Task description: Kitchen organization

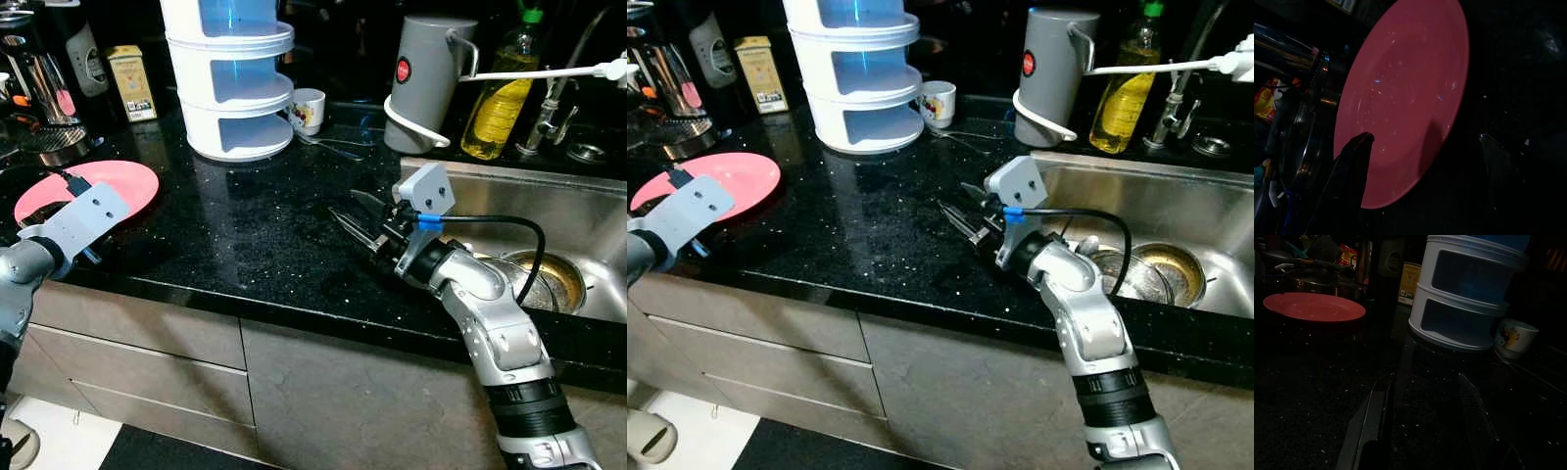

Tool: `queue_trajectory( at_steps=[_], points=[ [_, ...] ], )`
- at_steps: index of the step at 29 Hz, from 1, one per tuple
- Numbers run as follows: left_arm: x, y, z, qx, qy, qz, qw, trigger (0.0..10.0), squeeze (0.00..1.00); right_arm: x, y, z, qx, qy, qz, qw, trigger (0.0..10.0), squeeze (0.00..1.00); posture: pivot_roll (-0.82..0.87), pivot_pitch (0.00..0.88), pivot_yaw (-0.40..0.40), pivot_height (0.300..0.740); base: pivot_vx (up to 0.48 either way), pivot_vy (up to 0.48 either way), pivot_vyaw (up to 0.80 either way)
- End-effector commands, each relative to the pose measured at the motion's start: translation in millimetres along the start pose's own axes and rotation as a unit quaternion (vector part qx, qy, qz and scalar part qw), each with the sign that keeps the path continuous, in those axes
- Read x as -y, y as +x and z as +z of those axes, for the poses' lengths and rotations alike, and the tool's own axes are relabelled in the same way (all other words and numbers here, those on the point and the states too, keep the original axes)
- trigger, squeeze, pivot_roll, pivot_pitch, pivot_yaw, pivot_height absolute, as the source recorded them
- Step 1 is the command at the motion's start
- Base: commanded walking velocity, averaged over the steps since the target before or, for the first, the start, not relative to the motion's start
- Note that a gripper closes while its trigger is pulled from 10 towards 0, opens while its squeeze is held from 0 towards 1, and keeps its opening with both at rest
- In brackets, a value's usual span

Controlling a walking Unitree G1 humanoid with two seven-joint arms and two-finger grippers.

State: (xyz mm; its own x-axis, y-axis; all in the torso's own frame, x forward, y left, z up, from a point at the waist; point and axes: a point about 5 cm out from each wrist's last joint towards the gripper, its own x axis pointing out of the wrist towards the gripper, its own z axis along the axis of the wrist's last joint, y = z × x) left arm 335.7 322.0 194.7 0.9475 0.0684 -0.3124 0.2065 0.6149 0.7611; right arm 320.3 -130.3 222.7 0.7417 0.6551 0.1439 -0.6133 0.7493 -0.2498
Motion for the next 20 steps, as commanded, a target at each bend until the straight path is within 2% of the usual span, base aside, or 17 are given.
queue_trajectory(
  at_steps=[1, 8, 11, 12, 13, 15, 17, 20],
  points=[
    [16.0, -0.7, -25.9, -0.065, -0.004, -0.052, 0.997, 10.0, 0.0, 0.7, -2.9, -1.2, -0.008, 0.001, 0.001, 1.0, 10.0, 0.0, -0.02, 0.0, -0.041, 0.74, 0.0, 0.0, 0.0],
    [1.7, -4.3, -26.2, -0.079, 0.023, -0.03, 0.996, 10.0, 0.0, 1.1, -4.1, -1.8, -0.013, 0.002, -0.003, 1.0, 10.0, 0.0, -0.03, 0.0, -0.042, 0.74, 0.0, 0.0, 0.0],
    [-5.4, -5.6, -26.8, -0.085, 0.088, -0.009, 0.992, 10.0, 0.0, 1.7, -4.5, -2.2, -0.014, 0.003, -0.007, 1.0, 10.0, 0.0, -0.03, 0.0, -0.039, 0.74, 0.0, 0.0, 0.0],
    [-5.4, -5.6, -26.8, -0.085, 0.088, -0.009, 0.992, 10.0, 0.0, 1.7, -4.5, -2.2, -0.014, 0.003, -0.007, 1.0, 10.0, 0.0, -0.03, 0.0, -0.039, 0.74, 0.0, 0.0, 0.0],
    [-8.7, -6.4, -27.9, -0.089, 0.119, 0.003, 0.989, 10.0, 0.0, 2.2, -4.7, -2.4, -0.015, 0.003, -0.01, 1.0, 10.0, 0.0, -0.03, 0.0, -0.037, 0.74, 0.0, 0.0, 0.0],
    [-10.1, -6.6, -28.1, -0.088, 0.129, 0.008, 0.988, 10.0, 0.0, 2.3, -4.7, -2.4, -0.015, 0.003, -0.011, 1.0, 10.0, 0.0, -0.03, 0.0, -0.037, 0.74, 0.0, 0.0, 0.0],
    [-17.3, -7.5, -25.0, -0.077, 0.171, 0.042, 0.981, 10.0, 0.0, 3.0, -5.6, -2.5, -0.016, 0.005, -0.016, 1.0, 10.0, 0.0, -0.03, 0.0, -0.036, 0.74, 0.0, 0.0, 0.0],
    [-21.7, -7.8, -22.9, -0.071, 0.193, 0.064, 0.977, 10.0, 0.0, 3.1, -6.2, -2.2, -0.016, 0.005, -0.018, 1.0, 10.0, 0.0, -0.03, 0.0, -0.034, 0.74, 0.0, 0.0, 0.0]
  ],
)
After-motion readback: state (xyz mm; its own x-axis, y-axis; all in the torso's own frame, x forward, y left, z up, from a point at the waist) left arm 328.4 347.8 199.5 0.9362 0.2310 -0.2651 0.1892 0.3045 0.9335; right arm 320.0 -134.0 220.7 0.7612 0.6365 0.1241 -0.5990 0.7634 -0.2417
